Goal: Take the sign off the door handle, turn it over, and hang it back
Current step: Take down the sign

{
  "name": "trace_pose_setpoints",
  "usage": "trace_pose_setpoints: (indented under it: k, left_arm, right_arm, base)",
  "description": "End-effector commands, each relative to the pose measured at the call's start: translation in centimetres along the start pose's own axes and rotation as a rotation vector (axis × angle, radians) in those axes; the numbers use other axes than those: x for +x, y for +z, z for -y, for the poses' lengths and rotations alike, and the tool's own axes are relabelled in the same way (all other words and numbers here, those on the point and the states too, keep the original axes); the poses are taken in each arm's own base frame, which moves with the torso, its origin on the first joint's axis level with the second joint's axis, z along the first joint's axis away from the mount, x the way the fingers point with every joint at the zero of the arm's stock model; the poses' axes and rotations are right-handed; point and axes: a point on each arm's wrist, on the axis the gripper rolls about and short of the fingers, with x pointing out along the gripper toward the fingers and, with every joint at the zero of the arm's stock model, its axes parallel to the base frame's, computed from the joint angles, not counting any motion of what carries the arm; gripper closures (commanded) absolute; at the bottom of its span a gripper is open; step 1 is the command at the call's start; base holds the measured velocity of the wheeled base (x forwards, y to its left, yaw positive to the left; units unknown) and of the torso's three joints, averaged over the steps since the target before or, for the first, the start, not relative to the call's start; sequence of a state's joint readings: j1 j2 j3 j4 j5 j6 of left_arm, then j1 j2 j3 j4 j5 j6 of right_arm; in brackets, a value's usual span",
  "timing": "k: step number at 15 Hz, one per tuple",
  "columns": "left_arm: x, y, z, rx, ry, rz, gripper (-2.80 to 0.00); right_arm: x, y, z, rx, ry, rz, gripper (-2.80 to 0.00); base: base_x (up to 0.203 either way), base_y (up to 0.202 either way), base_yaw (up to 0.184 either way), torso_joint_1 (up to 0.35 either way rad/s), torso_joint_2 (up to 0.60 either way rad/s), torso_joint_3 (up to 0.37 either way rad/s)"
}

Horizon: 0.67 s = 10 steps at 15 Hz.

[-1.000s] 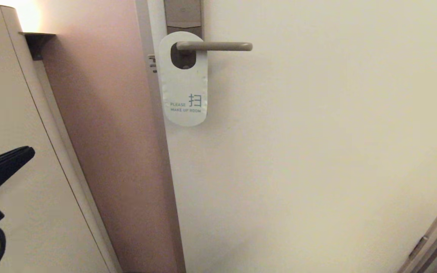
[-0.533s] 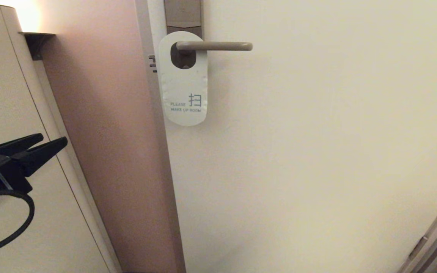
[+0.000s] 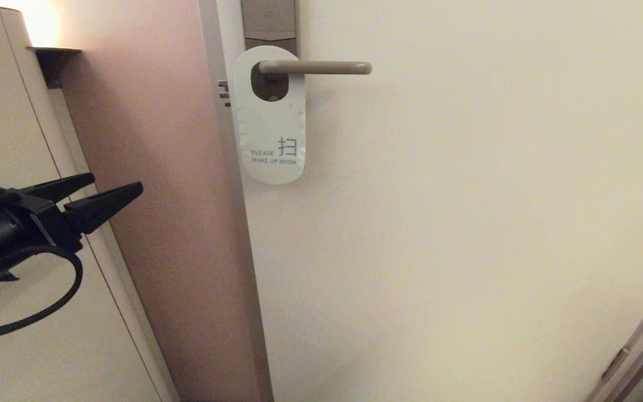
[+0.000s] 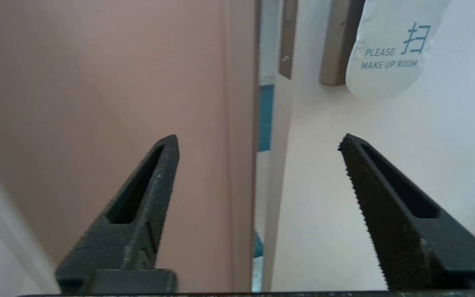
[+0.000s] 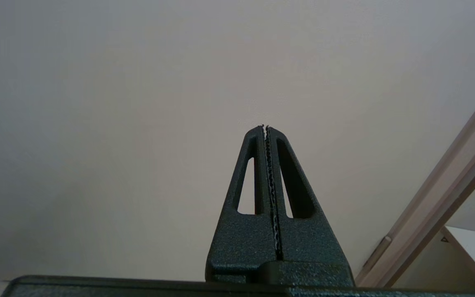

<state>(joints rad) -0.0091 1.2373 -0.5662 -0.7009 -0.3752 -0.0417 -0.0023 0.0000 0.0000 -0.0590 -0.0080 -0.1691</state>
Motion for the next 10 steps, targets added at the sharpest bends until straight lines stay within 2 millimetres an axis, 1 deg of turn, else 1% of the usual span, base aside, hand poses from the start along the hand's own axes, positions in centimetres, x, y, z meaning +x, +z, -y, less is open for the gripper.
trace_pose_setpoints:
  k: [1,5,8,10]
  left_arm:
    - [1.1,-0.2,-0.4,-0.008,-0.018,-0.018,-2.8]
    - [2.8,0.3,-1.0,-0.009,-0.053,-0.017,-2.8]
    - [3.7,0.9,-1.2,-0.042,-0.135,-0.011,-2.8]
    - [4.4,1.1,-1.5,-0.047,-0.158,-0.009,-2.8]
  right_arm:
    - [0.0,0.0,0.0,-0.001,0.0,0.001,0.0]
    - [0.0,0.0,0.0,-0.001,0.0,0.001,0.0]
    - [0.0,0.0,0.0,-0.001,0.001,0.001,0.0]
    - [0.0,0.0,0.0,-0.001,0.001,0.001,0.0]
  base:
    - [0.0,0.0,0.0,0.0,0.0,0.0]
    - [0.0,0.0,0.0,0.0,0.0,0.0]
    - [0.0,0.0,0.0,0.0,0.0,0.0]
    - [0.0,0.0,0.0,0.0,0.0,0.0]
